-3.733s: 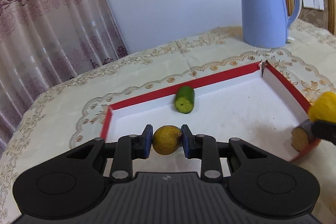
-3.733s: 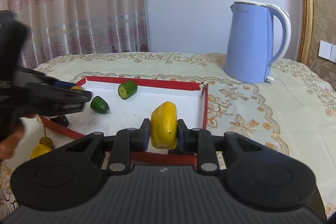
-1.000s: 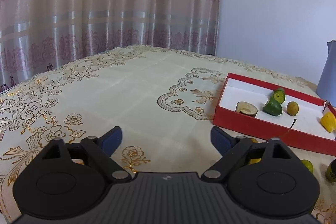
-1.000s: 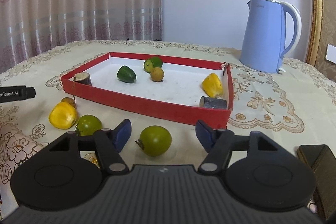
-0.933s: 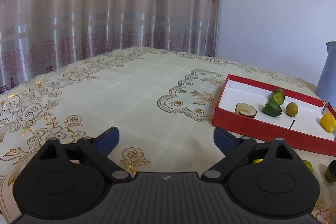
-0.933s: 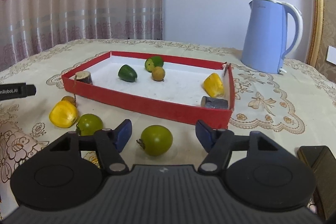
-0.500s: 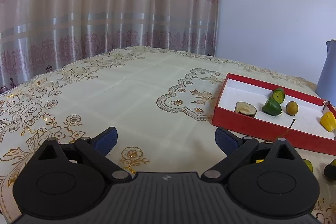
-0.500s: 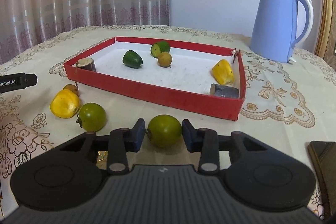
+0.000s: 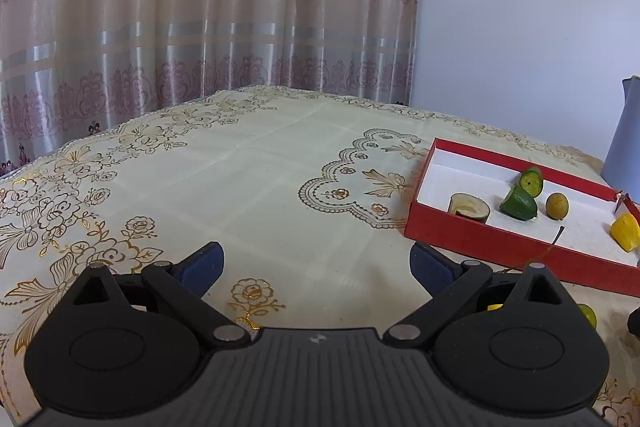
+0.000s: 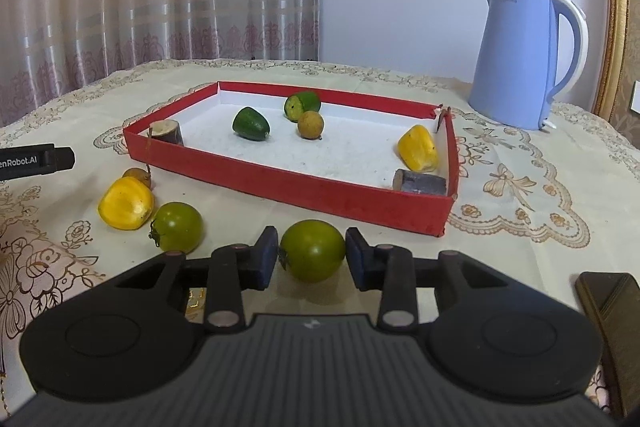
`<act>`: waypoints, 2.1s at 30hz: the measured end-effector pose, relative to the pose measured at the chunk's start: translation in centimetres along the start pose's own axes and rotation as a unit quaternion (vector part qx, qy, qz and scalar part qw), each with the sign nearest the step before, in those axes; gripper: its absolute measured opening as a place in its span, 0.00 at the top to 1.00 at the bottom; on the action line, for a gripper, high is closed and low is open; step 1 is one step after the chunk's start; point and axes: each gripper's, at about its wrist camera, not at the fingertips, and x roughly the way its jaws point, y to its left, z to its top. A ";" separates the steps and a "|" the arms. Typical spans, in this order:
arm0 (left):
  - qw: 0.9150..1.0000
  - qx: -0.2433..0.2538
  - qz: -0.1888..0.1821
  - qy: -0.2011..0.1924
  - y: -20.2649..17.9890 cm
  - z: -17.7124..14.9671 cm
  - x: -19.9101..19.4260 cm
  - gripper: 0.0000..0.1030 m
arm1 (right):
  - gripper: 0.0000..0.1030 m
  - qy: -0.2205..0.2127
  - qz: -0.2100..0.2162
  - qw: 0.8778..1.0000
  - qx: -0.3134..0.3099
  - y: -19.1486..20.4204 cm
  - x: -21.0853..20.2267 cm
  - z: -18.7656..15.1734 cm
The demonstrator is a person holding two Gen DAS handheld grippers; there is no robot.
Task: Organize fruits
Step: 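Grasp the yellow pear-like fruit with the left gripper, then lift the yellow fruit with the left gripper while the right gripper carries the green fruit over the tray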
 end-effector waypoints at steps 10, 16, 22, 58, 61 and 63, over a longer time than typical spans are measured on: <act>1.000 0.003 -0.007 0.000 -0.1 0.0 0.0 0.03 | 0.66 -0.017 0.003 1.000 0.009 -0.4 -0.2 1.0; 0.996 0.035 -0.077 0.026 -0.4 0.0 -0.2 0.03 | 0.66 -0.035 -0.001 0.999 0.009 -0.7 -0.7 2.1; 0.988 0.073 -0.135 0.028 -1.9 -0.3 -1.0 0.03 | 0.66 -0.032 0.000 0.999 0.014 -0.7 -0.5 2.0; 0.964 0.167 -0.185 0.090 -7.9 -1.0 1.1 0.62 | 0.66 -0.024 0.004 0.999 0.035 -1.3 -0.5 1.2; 0.965 0.161 -0.187 0.092 -7.7 -0.9 1.1 0.62 | 0.66 -0.026 0.004 0.999 0.035 -1.3 -0.5 1.2; 0.965 0.161 -0.186 0.092 -7.6 -0.9 1.1 0.62 | 0.66 -0.026 0.004 0.999 0.033 -1.2 -0.5 1.2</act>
